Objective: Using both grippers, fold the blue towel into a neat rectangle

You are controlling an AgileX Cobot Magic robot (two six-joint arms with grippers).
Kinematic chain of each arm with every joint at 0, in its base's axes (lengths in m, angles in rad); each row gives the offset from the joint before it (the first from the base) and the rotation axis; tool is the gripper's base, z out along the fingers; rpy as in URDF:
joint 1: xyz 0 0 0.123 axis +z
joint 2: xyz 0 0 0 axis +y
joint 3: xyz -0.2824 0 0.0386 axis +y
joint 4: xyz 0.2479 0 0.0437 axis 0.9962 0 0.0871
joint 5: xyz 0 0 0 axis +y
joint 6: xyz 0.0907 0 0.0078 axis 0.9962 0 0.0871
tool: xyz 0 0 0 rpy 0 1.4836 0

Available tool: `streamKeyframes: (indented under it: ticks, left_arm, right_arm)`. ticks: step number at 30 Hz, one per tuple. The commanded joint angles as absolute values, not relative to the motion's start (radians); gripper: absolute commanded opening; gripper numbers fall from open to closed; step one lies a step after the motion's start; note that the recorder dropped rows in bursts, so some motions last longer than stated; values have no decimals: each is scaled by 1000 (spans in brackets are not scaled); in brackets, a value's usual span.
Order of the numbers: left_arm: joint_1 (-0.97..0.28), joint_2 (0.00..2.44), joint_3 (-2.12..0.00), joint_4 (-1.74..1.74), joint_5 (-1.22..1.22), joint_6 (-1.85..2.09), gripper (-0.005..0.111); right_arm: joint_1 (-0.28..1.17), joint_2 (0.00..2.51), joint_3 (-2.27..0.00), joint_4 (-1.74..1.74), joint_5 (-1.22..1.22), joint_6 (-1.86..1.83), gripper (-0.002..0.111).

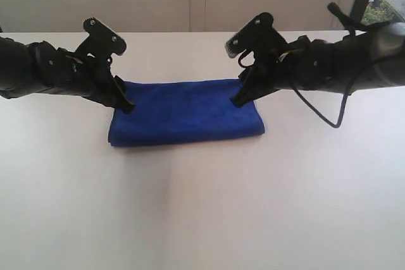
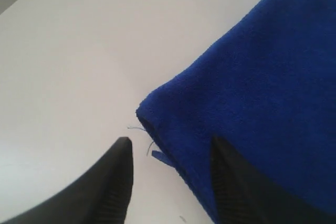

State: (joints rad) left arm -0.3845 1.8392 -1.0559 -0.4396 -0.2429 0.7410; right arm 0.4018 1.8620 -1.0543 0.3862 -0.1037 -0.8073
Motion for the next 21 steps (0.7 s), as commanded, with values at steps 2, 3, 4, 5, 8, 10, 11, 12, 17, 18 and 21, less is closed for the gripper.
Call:
streamKeyframes:
  ticks: [2, 3, 4, 5, 8, 10, 11, 12, 17, 18, 21]
  left_arm:
    - [-382, 1761, -1061, -654, -134, 736, 42]
    - [-382, 1751, -1061, -669, -116, 736, 38]
    - [-382, 1745, -1061, -674, -96, 736, 33]
    - [-382, 1735, -1061, -674, -70, 736, 27]
    - [-382, 1732, -1061, -675, 0, 734, 11]
    - [-382, 1732, -1061, -676, 33, 724, 1]
    - [-382, 1732, -1061, -676, 55, 708, 0]
    - [-382, 1732, -1061, -676, 73, 687, 0]
    - [-348, 1728, -1134, -669, 347, 544, 0]
    - [-337, 1728, -1167, -662, 409, 510, 0]
    - [-310, 1732, -1260, -563, 548, 383, 0]
  right_arm:
    - [397, 1773, -1061, 502, 0, -798, 25]
    - [397, 1764, -1061, 502, 23, -798, 21]
    - [397, 1757, -1061, 502, 52, -798, 14]
    - [397, 1755, -1061, 502, 81, -798, 8]
    - [387, 1755, -1065, 503, 170, -698, 0]
    - [373, 1755, -1073, 503, 242, -598, 0]
    - [363, 1755, -1083, 503, 280, -556, 0]
    - [354, 1755, -1093, 503, 316, -528, 0]
    - [306, 1755, -1215, 477, 621, -395, 0]
    - [302, 1755, -1242, 460, 662, -379, 0]
    - [299, 1755, -1305, 425, 764, -345, 0]
